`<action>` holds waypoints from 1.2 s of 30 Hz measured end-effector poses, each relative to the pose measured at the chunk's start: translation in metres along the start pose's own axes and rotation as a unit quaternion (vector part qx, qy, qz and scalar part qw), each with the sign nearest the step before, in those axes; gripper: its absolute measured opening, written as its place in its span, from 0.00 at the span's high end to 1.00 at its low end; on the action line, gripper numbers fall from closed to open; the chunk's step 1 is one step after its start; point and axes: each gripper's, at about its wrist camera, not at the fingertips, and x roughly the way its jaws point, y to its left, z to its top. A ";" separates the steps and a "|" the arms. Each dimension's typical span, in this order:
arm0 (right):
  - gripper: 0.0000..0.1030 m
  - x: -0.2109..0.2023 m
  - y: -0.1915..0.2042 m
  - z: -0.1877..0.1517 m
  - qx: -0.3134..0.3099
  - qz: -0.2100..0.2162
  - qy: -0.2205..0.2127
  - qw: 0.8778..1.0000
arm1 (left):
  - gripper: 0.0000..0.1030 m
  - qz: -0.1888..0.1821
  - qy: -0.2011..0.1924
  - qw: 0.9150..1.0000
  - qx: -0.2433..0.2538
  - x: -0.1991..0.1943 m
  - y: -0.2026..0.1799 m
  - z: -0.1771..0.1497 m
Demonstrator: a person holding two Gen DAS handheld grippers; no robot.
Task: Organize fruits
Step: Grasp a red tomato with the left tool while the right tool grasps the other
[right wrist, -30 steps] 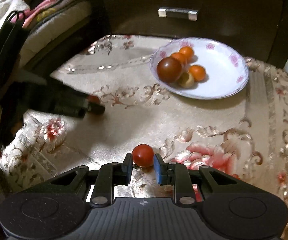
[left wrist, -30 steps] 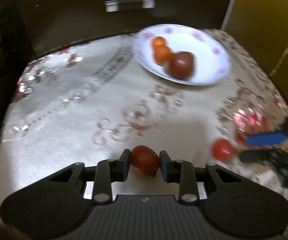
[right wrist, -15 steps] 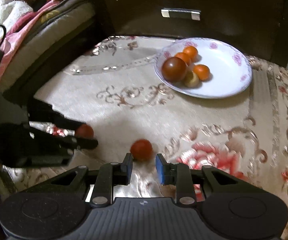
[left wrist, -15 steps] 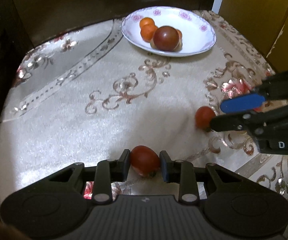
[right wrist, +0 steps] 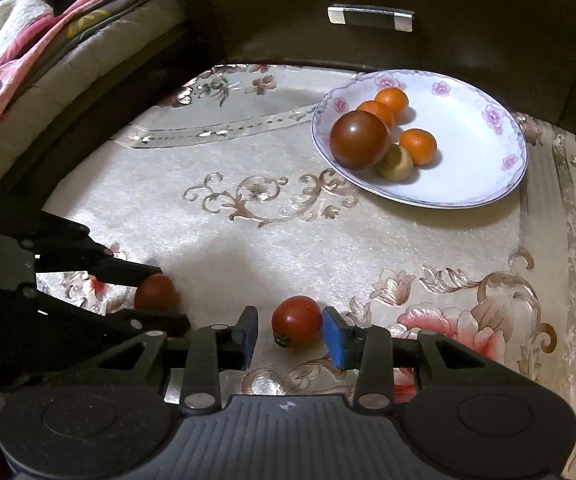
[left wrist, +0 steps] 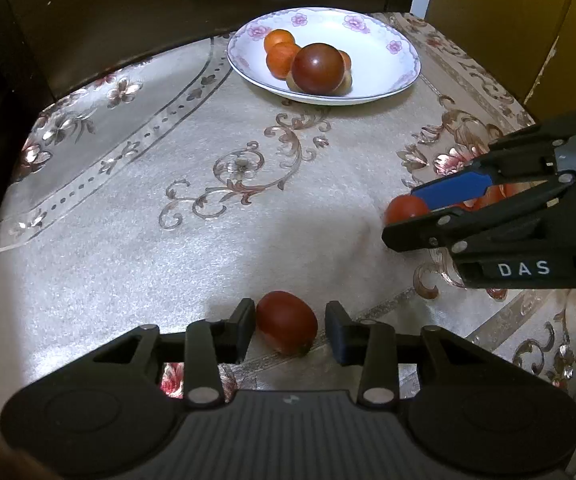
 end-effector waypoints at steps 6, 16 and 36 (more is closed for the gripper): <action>0.72 0.002 0.000 0.001 -0.008 -0.004 0.000 1.000 | 0.53 0.002 0.002 1.000 0.000 0.000 0.000 -0.001; 0.72 0.005 0.003 -0.001 -0.016 -0.007 0.008 1.000 | 0.51 0.008 0.003 1.000 -0.006 -0.001 0.000 -0.002; 0.81 -0.008 0.009 -0.002 -0.032 -0.004 0.003 0.999 | 0.62 0.000 -0.013 1.000 -0.005 -0.005 -0.005 0.006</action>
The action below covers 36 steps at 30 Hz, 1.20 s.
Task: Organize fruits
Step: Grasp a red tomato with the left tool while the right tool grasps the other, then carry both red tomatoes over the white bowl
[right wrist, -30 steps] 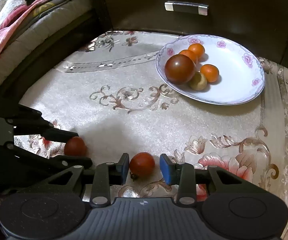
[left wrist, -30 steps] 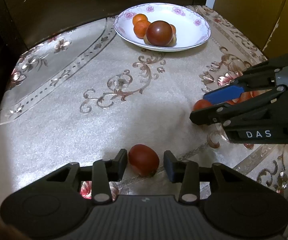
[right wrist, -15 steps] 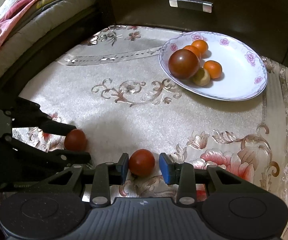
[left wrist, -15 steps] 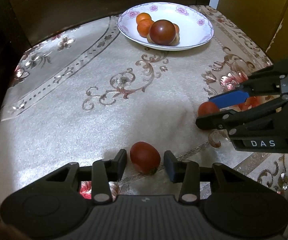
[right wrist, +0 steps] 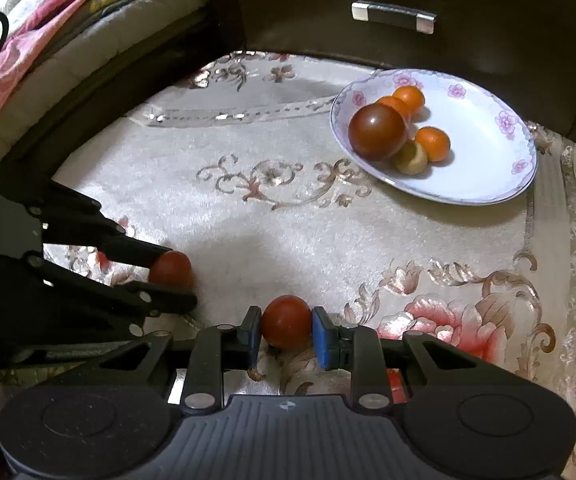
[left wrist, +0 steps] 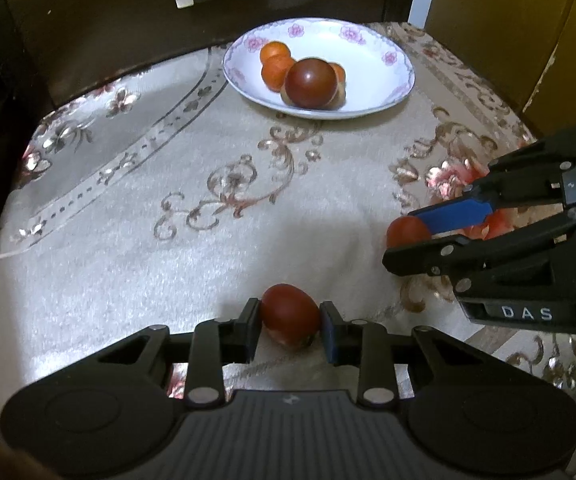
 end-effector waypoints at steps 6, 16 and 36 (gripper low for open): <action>0.81 -0.005 0.000 0.003 0.005 0.002 -0.007 1.000 | 0.62 -0.001 -0.005 1.000 0.000 -0.001 -0.003 0.006; 0.80 -0.008 -0.002 0.004 0.009 0.005 -0.010 1.000 | 0.62 -0.003 -0.015 1.000 0.003 -0.002 -0.007 0.012; 0.80 -0.019 -0.010 0.007 0.025 -0.007 -0.031 0.999 | 0.62 0.002 -0.036 0.999 0.012 -0.006 -0.012 0.027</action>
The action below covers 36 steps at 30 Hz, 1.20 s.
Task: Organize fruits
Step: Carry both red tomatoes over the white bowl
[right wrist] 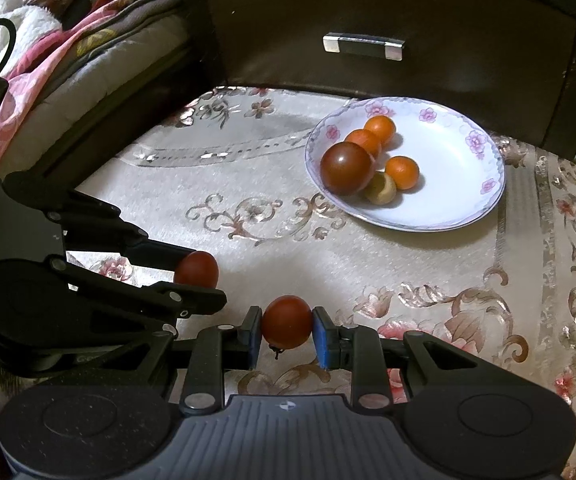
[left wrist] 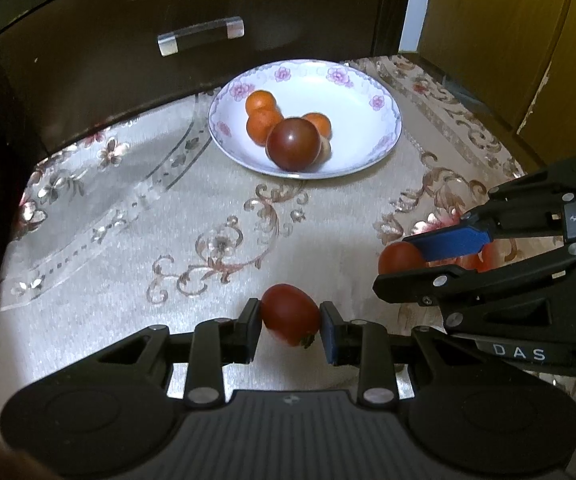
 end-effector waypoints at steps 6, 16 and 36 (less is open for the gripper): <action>0.79 -0.005 -0.006 0.006 0.007 -0.003 -0.014 1.000 | 0.62 0.005 -0.013 1.000 0.004 -0.002 -0.002 0.013; 0.78 -0.012 -0.027 0.025 0.030 -0.013 -0.041 0.999 | 0.62 0.016 -0.040 0.999 0.007 0.002 -0.004 0.052; 0.77 0.012 -0.083 0.078 0.059 -0.040 -0.081 0.994 | 0.64 0.048 -0.068 0.996 0.028 0.046 0.003 0.120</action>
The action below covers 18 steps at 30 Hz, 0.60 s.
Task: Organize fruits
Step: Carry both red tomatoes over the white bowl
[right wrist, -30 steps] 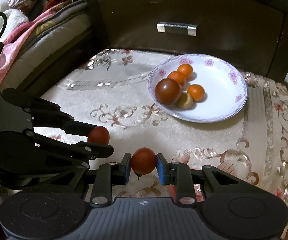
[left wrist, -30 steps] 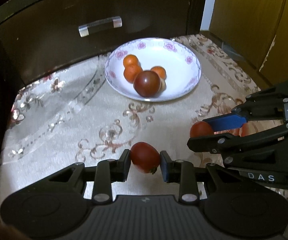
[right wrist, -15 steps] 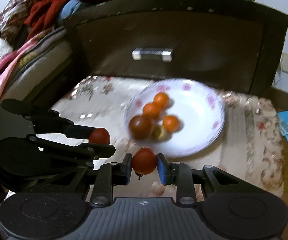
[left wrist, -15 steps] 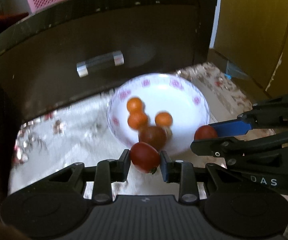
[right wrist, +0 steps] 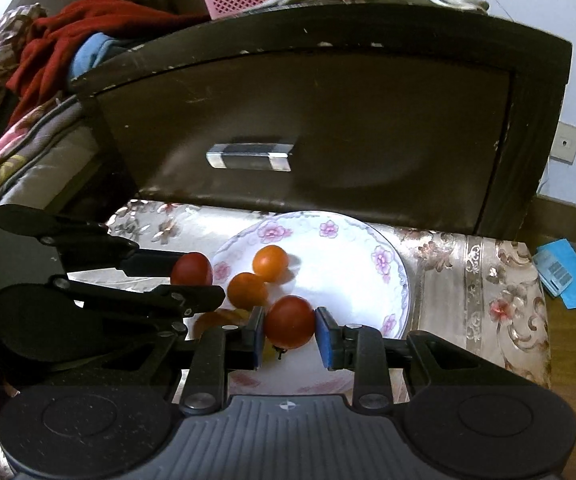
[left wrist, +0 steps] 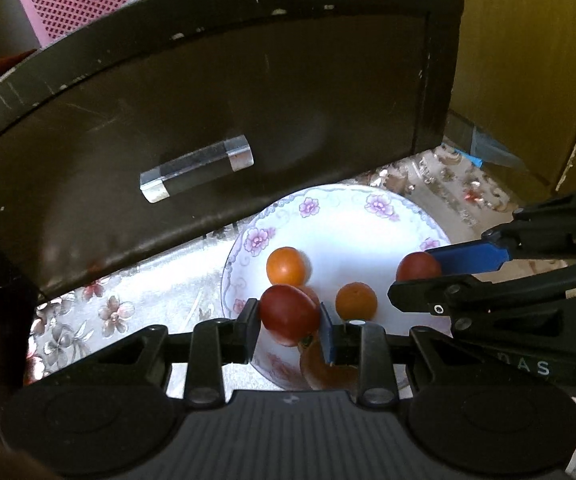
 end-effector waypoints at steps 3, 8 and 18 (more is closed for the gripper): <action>0.77 0.009 -0.004 0.000 0.002 -0.002 0.005 1.000 | 0.63 0.001 0.000 1.000 0.000 0.006 0.001 0.002; 0.77 0.017 -0.010 0.003 0.007 -0.003 0.004 1.000 | 0.63 0.001 -0.002 1.000 -0.003 0.012 0.003 0.004; 0.76 0.025 -0.014 0.000 0.007 -0.010 0.008 1.000 | 0.63 0.002 -0.003 1.000 0.003 0.017 0.000 0.002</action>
